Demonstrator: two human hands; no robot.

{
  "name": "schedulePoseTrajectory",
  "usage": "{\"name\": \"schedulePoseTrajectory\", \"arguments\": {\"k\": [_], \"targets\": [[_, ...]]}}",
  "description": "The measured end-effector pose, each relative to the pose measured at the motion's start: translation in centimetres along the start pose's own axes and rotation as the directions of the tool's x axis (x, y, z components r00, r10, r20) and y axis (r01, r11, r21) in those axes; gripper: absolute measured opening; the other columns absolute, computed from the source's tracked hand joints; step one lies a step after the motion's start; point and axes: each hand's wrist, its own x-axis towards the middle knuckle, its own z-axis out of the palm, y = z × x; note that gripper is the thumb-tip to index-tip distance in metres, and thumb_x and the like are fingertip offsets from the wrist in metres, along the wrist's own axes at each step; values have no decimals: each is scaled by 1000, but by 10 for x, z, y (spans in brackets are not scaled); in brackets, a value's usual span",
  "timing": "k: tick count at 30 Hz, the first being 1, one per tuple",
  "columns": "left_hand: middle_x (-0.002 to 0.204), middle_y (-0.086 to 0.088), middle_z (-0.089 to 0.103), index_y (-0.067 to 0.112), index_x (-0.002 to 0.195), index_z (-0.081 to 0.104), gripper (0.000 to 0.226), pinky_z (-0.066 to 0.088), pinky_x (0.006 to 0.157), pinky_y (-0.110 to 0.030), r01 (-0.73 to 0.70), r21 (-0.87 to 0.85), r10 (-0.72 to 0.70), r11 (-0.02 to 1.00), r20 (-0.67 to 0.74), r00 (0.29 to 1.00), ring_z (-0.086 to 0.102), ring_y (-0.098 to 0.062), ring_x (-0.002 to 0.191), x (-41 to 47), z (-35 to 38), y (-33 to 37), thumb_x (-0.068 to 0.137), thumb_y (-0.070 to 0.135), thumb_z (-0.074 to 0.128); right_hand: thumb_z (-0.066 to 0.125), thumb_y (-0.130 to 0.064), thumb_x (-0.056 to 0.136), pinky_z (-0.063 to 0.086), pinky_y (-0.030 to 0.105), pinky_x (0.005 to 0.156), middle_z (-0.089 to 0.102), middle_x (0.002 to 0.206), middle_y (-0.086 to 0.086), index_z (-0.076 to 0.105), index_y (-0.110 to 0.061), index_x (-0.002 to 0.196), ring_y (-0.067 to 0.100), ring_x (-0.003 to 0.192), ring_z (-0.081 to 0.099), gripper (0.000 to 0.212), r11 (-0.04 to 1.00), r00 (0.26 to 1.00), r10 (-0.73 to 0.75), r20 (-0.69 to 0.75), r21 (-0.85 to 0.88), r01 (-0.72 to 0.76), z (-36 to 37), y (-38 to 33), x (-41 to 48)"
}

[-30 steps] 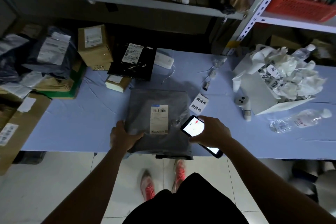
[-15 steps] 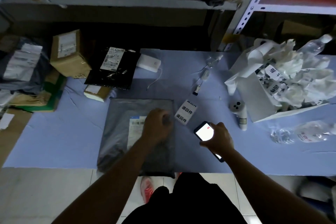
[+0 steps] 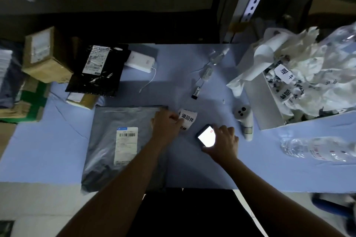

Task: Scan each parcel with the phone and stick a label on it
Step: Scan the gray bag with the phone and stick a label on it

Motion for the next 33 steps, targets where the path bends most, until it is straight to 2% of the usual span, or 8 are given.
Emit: {"name": "schedulePoseTrajectory", "arguments": {"k": [2,4,8,11,17,21,29,33], "targets": [[80,7,68,12,86,69,12,48,60,-9,63,-276,-53,959,45,998,68,-15,79,1,-6,8,86,21,77,83,-62,62,43,41,95,52,129,1,46,-25,138,26,121,40,92,1000,1000,-6,9,14,6,-2,-6,0],[78,8,70,11,88,67,13,46,52,-8,90,-391,-81,916,38,996,68,-6,71,4,-12,15,89,21,74,84,-59,66,44,39,97,51,132,2,50,-19,137,25,123,40,89,984,999,-42,-32,170,46,-6,-19,-1],[82,6,71,13,94,67,17,47,52,-10,123,-475,-116,871,45,992,69,-6,76,6,-25,22,92,30,70,87,-36,75,53,28,80,67,109,-8,70,-17,118,1,96,58,50,746,979,-188,-83,636,197,-24,-59,-9],[90,5,73,23,97,68,17,52,54,-14,133,-544,-108,828,77,991,71,-5,73,1,-38,21,88,37,73,78,-25,88,58,32,84,75,102,-10,75,-18,112,-1,92,68,25,586,983,-183,-31,799,134,-33,-79,-19],[92,-1,77,45,111,66,36,59,64,-30,102,-716,15,690,154,988,76,-17,83,-16,-69,18,83,29,80,86,-28,79,60,25,81,72,107,-11,64,-24,116,2,96,70,43,432,990,-36,-139,891,141,-50,-92,-36],[102,3,77,49,114,68,39,56,61,-22,114,-805,106,582,214,971,75,-13,89,-28,-86,21,86,23,77,79,-37,85,58,20,80,67,111,-20,61,-45,111,1,99,67,32,501,960,-101,-261,820,276,-65,-103,-51],[126,5,58,45,123,59,58,62,83,-35,-56,-738,249,672,155,956,60,-19,115,-38,-108,20,85,5,76,78,-39,85,57,19,83,66,112,-26,58,-38,122,-2,102,64,42,489,947,-68,-315,816,307,-76,-123,-72],[124,-2,60,35,129,59,54,59,67,-27,-30,-766,262,642,182,948,62,-25,110,-35,-113,18,87,5,74,75,-40,88,58,29,89,65,120,-20,66,-43,106,1,102,65,20,565,946,-82,-314,767,304,-77,-123,-74]]}}
